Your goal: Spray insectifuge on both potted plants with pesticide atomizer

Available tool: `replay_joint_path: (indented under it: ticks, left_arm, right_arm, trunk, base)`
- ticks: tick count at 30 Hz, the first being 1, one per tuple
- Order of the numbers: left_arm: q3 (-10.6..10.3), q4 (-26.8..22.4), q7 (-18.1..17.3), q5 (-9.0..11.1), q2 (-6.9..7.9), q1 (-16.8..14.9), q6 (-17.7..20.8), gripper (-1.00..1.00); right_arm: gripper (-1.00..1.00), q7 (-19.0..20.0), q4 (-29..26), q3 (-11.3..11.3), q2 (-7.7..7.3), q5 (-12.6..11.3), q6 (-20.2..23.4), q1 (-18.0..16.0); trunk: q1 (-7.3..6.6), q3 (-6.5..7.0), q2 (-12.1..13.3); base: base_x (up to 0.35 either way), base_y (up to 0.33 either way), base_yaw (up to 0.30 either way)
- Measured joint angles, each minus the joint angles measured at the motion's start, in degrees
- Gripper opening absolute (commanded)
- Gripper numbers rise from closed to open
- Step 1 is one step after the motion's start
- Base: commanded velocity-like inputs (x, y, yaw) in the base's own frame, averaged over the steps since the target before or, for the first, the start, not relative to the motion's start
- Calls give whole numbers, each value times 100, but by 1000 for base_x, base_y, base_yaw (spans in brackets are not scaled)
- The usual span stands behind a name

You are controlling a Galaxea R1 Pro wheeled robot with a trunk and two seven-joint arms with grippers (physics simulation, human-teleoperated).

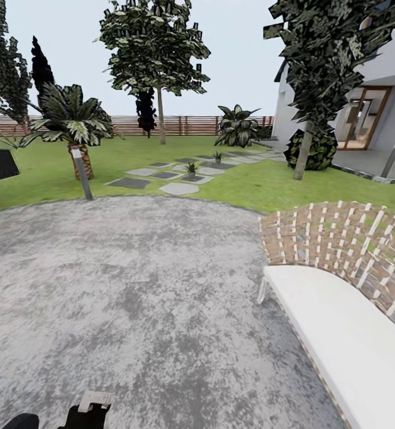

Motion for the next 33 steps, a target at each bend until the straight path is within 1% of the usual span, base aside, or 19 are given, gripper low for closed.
replay_joint_path:
  ticks: [33]
  left_arm:
    - [0,-1,0,0,0,0,0,-100]
  right_arm:
    - [100,0,11,1,-2,3,0,0]
  trunk:
    - [0,0,0]
  base:
    - [339,0,0]
